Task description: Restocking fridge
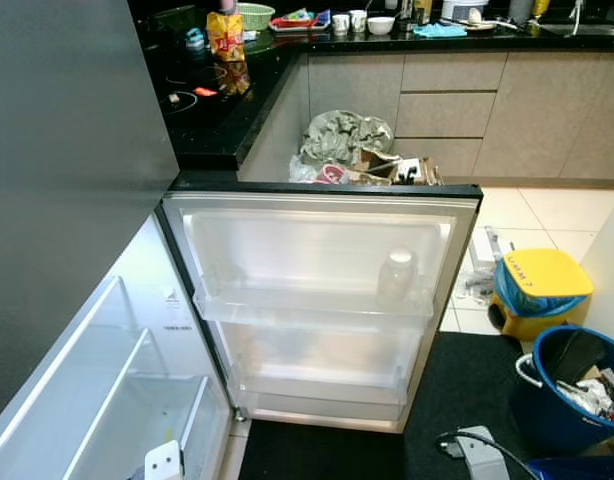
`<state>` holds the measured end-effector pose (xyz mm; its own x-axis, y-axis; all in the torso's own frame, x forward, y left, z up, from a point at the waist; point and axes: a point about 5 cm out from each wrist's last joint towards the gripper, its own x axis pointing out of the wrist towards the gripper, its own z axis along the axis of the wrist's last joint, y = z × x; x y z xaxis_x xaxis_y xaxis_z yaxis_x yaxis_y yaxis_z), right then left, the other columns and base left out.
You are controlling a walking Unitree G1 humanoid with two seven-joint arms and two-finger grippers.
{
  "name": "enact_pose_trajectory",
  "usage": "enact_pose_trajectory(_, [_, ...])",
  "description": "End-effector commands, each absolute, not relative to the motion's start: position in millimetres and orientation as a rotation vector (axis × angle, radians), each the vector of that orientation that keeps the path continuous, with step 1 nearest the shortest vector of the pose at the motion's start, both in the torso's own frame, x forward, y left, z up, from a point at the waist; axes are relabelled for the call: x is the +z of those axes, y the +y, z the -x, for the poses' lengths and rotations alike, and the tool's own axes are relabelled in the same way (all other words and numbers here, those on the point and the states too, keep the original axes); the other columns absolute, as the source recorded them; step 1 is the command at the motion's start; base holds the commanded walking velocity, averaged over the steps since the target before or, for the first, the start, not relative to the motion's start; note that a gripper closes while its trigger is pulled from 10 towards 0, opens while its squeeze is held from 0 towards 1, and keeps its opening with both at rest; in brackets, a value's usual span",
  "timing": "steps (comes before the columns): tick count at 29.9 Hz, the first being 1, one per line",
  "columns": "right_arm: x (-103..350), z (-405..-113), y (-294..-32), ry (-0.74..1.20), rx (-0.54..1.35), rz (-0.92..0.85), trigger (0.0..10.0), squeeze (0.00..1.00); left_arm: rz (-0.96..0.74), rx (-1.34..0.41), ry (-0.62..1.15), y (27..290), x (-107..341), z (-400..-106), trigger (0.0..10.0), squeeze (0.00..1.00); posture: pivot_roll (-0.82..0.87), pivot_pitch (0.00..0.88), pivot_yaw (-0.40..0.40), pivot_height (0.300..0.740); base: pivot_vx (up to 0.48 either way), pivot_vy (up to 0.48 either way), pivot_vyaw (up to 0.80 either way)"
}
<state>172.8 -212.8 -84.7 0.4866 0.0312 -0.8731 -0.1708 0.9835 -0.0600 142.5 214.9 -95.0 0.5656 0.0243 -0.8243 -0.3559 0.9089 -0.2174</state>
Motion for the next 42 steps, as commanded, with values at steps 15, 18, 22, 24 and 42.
enact_pose_trajectory(15, [-88,-168,-210,1.076,0.131,0.139,10.0,0.00,0.390,0.228,0.971,211,-98,-137,10.0,0.00,0.00,0.000,-0.007,0.740,-0.323,0.000,0.00])
enact_pose_trajectory(18, [-88,-167,-210,1.078,0.132,0.140,10.0,0.00,0.391,0.228,0.971,211,-98,-137,10.0,0.00,0.00,0.000,-0.007,0.740,-0.328,0.000,0.00])
enact_pose_trajectory(22, [-88,-166,-211,1.082,0.132,0.143,10.0,0.00,0.391,0.226,0.971,210,-98,-137,10.0,0.00,0.00,0.000,-0.005,0.740,-0.325,0.000,0.00])
enact_pose_trajectory(24, [-89,-165,-211,1.086,0.131,0.146,10.0,0.00,0.392,0.225,0.971,210,-98,-137,10.0,0.00,0.00,0.000,-0.005,0.740,-0.322,0.000,0.00])
enact_pose_trajectory(42, [-93,-152,-213,1.120,0.123,0.124,10.0,0.00,0.424,0.206,0.970,211,-99,-134,10.0,0.00,0.00,0.002,0.000,0.740,-0.071,-0.141,0.00])
